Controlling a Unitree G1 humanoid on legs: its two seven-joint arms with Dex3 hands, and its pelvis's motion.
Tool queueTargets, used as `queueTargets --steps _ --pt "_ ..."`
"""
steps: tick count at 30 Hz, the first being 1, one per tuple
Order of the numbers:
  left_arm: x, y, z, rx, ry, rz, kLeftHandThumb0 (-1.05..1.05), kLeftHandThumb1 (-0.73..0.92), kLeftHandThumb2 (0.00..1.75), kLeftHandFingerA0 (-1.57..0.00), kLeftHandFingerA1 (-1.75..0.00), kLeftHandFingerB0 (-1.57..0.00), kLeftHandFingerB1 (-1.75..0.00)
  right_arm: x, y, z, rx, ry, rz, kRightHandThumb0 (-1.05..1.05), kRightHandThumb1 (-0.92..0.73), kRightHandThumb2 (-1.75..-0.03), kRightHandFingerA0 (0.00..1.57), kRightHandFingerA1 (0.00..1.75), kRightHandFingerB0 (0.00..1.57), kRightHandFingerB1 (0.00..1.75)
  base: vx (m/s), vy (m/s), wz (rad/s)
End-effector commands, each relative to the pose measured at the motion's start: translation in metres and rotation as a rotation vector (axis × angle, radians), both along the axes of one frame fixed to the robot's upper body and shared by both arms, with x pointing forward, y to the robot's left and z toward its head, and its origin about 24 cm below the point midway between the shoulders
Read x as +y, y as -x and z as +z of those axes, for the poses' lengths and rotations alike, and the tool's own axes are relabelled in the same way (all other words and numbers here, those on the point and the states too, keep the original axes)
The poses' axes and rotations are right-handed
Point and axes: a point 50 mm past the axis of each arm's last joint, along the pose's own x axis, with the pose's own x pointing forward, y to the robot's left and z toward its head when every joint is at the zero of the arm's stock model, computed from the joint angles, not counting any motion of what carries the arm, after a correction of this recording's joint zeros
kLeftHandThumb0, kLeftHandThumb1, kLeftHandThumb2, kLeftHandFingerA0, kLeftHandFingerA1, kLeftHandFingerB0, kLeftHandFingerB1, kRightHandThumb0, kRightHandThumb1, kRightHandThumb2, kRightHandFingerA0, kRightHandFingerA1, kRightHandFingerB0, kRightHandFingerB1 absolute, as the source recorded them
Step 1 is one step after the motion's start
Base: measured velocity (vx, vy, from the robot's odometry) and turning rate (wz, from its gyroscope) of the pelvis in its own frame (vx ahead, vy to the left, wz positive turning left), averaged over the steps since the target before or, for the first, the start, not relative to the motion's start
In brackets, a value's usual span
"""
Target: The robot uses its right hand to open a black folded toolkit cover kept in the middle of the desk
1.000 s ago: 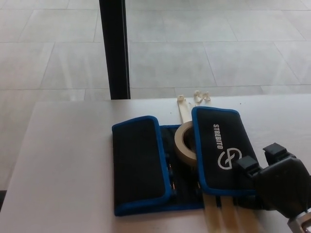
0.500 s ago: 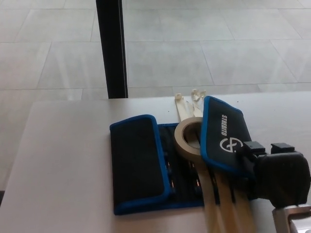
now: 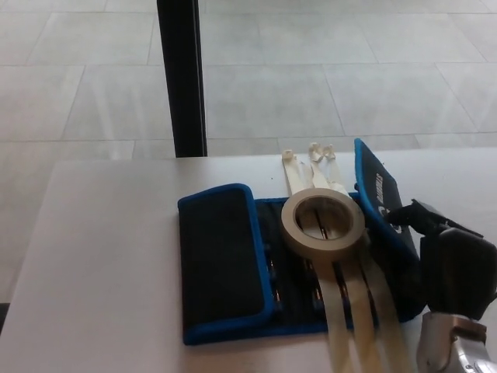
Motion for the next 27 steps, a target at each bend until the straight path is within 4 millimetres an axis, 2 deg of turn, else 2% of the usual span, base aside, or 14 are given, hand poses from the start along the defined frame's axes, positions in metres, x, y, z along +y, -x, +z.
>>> queueTargets --steps 1,5,7,8,11,15,17,18,19,21,23,24,25,27 --pt "0.002 0.006 0.000 0.037 -0.027 -0.024 -0.85 0.92 0.72 -0.42 -0.57 -0.38 -0.41 -0.090 0.015 0.023 -0.560 -1.421 -0.600 -0.12 -0.61 -0.82 0.86 1.16 0.89 0.76 0.00 0.000 0.00" --pt "0.004 0.007 0.001 0.051 -0.050 -0.032 -0.86 0.92 0.73 -0.42 -0.60 -0.39 -0.43 -0.106 0.016 0.029 -0.655 -1.570 -0.685 -0.08 -0.57 -0.85 0.68 0.94 0.88 0.89 0.00 0.000 0.00" --pt "0.004 0.007 0.002 0.013 -0.020 0.008 -0.86 0.92 0.71 -0.39 -0.56 -0.37 -0.40 -0.120 0.018 0.037 -0.745 -1.636 -0.731 -0.23 -0.58 -0.72 0.73 1.16 0.83 0.95 0.00 0.000 0.00" --pt "0.005 0.007 0.002 0.015 -0.028 0.003 -0.86 0.92 0.71 -0.40 -0.53 -0.36 -0.40 -0.123 0.019 0.040 -0.778 -1.674 -0.732 -0.29 -0.60 -0.71 0.80 1.50 0.80 1.00 0.00 0.000 0.00" --pt "0.005 0.007 0.003 0.038 -0.056 -0.025 -0.85 0.92 0.70 -0.42 -0.53 -0.38 -0.40 -0.136 0.021 0.050 -0.881 -1.773 -0.797 -0.36 -0.62 -0.68 0.81 1.54 0.80 1.02 0.00 0.000 0.00" --pt "0.006 0.009 0.003 0.030 -0.035 -0.006 -0.84 0.92 0.70 -0.41 -0.55 -0.41 -0.42 -0.164 0.024 0.056 -0.915 -1.856 -0.905 -0.26 -0.67 -0.83 0.75 1.75 0.64 1.46 0.00 0.000 0.00" --pt "0.006 0.009 0.003 0.043 -0.050 -0.022 -0.84 0.92 0.72 -0.42 -0.54 -0.40 -0.41 -0.171 0.025 0.054 -0.886 -1.865 -0.967 -0.29 -0.71 -0.81 0.70 1.73 0.57 1.47 0.00 0.000 0.00" --pt "0.006 0.010 0.003 0.049 -0.047 -0.027 -0.83 0.92 0.72 -0.38 -0.56 -0.36 -0.42 -0.180 0.029 0.052 -0.862 -1.880 -0.985 -0.33 -0.81 -0.89 0.31 1.57 0.21 1.41 0.00 0.000 0.00" --pt "0.006 0.011 0.002 0.054 -0.054 -0.028 -0.82 0.92 0.71 -0.41 -0.56 -0.38 -0.42 -0.189 0.034 0.048 -0.865 -1.916 -0.973 -0.35 -0.92 -0.78 0.43 1.50 0.35 1.34 0.00 0.000 0.00" --pt "0.007 0.013 0.003 0.040 -0.041 -0.027 -0.84 0.92 0.70 -0.33 -0.54 -0.33 -0.40 -0.198 0.040 0.044 -0.858 -1.904 -0.987 -0.41 -0.89 -0.85 0.11 1.32 0.13 1.24 0.00 0.000 0.00" --pt "0.007 0.014 0.003 0.032 -0.032 -0.015 -0.84 0.92 0.70 -0.33 -0.54 -0.33 -0.40 -0.201 0.042 0.043 -0.850 -1.893 -1.012 -0.41 -0.89 -0.85 0.11 1.32 0.13 1.24 0.00 0.000 0.00" --pt "0.008 0.014 0.003 0.029 -0.034 -0.008 -0.85 0.92 0.69 -0.32 -0.50 -0.28 -0.37 -0.212 0.048 0.042 -0.839 -1.885 -1.029 -0.45 -0.92 -0.85 0.00 1.09 0.00 1.05 0.00 0.000 0.00" --pt "0.008 0.014 0.003 0.028 -0.039 -0.008 -0.84 0.92 0.70 -0.35 -0.51 -0.35 -0.40 -0.226 0.059 0.041 -0.803 -1.810 -1.080 -0.43 -0.84 -0.80 0.18 1.39 0.21 1.33 0.00 0.000 0.00" --pt "0.008 0.015 0.003 0.033 -0.037 -0.015 -0.85 0.92 0.71 -0.35 -0.50 -0.34 -0.38 -0.235 0.066 0.041 -0.776 -1.729 -1.110 -0.43 -0.92 -0.64 0.16 1.18 0.17 1.17 0.00 0.000 0.00"
